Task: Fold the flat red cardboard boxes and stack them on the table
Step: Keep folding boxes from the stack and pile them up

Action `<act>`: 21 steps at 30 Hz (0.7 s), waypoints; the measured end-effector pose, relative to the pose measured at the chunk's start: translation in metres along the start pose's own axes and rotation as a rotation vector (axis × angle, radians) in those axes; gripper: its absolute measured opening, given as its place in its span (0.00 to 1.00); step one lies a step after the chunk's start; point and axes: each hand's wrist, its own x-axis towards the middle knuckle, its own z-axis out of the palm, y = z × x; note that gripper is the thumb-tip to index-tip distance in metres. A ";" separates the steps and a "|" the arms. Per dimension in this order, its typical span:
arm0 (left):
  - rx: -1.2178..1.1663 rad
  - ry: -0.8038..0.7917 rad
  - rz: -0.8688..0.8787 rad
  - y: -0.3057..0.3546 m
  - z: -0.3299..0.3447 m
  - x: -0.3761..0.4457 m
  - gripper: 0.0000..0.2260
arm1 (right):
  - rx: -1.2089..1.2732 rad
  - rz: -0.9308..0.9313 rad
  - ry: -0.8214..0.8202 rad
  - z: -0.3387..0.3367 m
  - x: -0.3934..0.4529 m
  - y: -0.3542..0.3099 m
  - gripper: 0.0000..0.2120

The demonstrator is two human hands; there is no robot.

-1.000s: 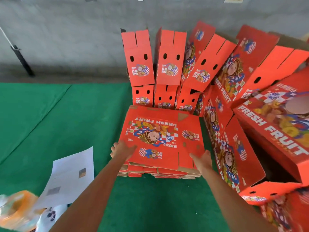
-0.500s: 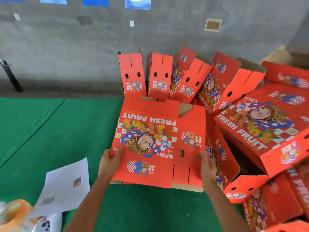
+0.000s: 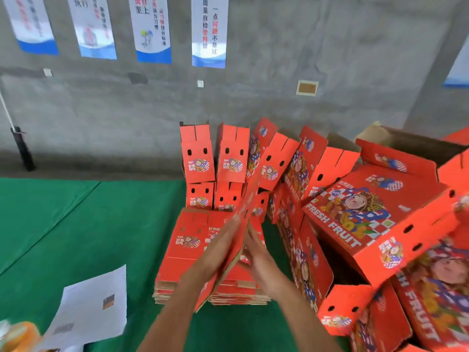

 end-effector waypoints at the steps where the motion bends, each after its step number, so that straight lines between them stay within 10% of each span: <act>1: -0.032 0.004 0.010 0.016 0.006 -0.001 0.36 | -0.026 -0.061 -0.002 0.008 0.003 -0.001 0.32; 3: -0.166 -0.035 -0.037 0.049 0.005 -0.006 0.44 | -0.097 -0.200 0.002 0.012 0.005 -0.007 0.29; 8: -0.207 0.069 0.086 0.114 -0.007 -0.033 0.19 | -0.269 -0.345 0.094 -0.007 0.014 -0.031 0.22; 15: 0.048 0.259 0.175 0.132 -0.062 -0.079 0.26 | -0.229 -0.016 0.552 -0.096 0.008 0.001 0.42; 21: -0.009 0.226 0.187 0.108 -0.097 -0.097 0.32 | 0.010 0.136 0.330 -0.139 0.002 -0.006 0.37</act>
